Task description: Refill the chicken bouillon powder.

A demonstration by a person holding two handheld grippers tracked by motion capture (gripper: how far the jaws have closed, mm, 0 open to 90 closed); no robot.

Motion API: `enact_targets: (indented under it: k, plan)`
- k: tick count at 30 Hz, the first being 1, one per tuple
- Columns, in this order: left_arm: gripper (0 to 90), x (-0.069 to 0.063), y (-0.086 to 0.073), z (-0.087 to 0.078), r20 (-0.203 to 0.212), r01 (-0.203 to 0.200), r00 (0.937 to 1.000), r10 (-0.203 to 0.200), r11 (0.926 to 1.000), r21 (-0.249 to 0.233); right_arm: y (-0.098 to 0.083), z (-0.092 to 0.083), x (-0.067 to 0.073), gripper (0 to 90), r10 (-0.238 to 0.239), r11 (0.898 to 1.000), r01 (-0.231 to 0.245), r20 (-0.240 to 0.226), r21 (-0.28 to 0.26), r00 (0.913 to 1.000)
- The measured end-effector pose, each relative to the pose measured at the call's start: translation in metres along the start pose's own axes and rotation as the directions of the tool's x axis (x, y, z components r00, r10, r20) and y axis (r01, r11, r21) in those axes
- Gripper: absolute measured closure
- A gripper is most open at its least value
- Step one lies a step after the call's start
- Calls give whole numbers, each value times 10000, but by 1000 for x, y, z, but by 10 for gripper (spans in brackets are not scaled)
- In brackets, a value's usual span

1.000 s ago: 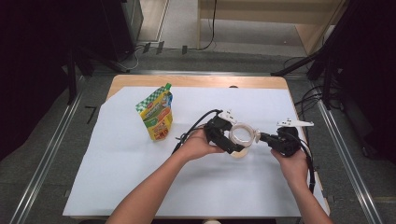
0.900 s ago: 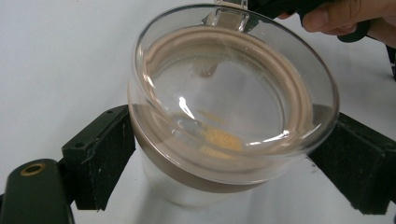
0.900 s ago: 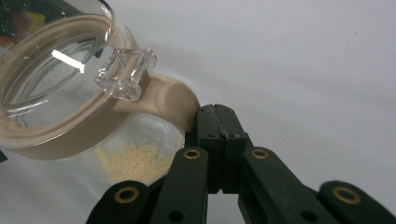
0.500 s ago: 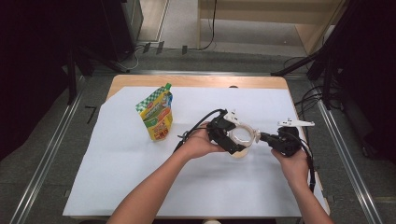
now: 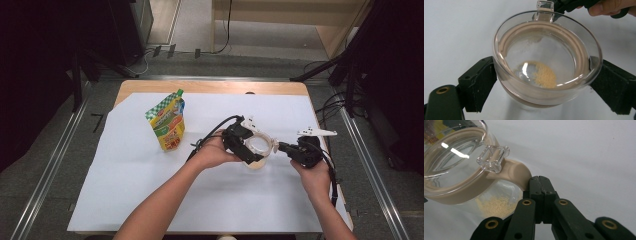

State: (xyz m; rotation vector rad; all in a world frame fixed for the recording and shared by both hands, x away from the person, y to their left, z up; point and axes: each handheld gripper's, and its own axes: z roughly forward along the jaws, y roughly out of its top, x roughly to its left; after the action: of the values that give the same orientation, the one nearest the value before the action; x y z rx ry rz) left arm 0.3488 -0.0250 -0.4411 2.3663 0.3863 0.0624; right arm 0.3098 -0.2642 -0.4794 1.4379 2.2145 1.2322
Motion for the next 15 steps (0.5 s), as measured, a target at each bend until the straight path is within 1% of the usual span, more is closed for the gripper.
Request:
enact_targets:
  k: [1,6,8,10,12,15]
  plan:
    - [115,0,1,-1,-6,-49,10000,49,10000,71,0,0,0,900,6,10000,-6,7,-5,10000]
    - [114,1,5,-3,100,-30,9999,29,9999,112,0,0,0,900,-8,10000,8,-15,-21,10000]
    - [113,1,6,-4,165,102,9998,-103,9999,45,0,0,0,900,-16,10000,16,-23,-29,10000]
    - [112,1,7,-5,202,127,9997,-127,9999,-14,0,-1,0,900,-7,10000,7,-21,-33,10000]
    - [112,1,7,-5,188,82,9998,-81,10000,-47,0,-1,0,900,-12,10000,12,-25,-41,10000]
    - [113,0,9,-9,159,9,9999,-4,9994,-340,0,-1,0,900,-8,10000,7,-33,-53,10000]
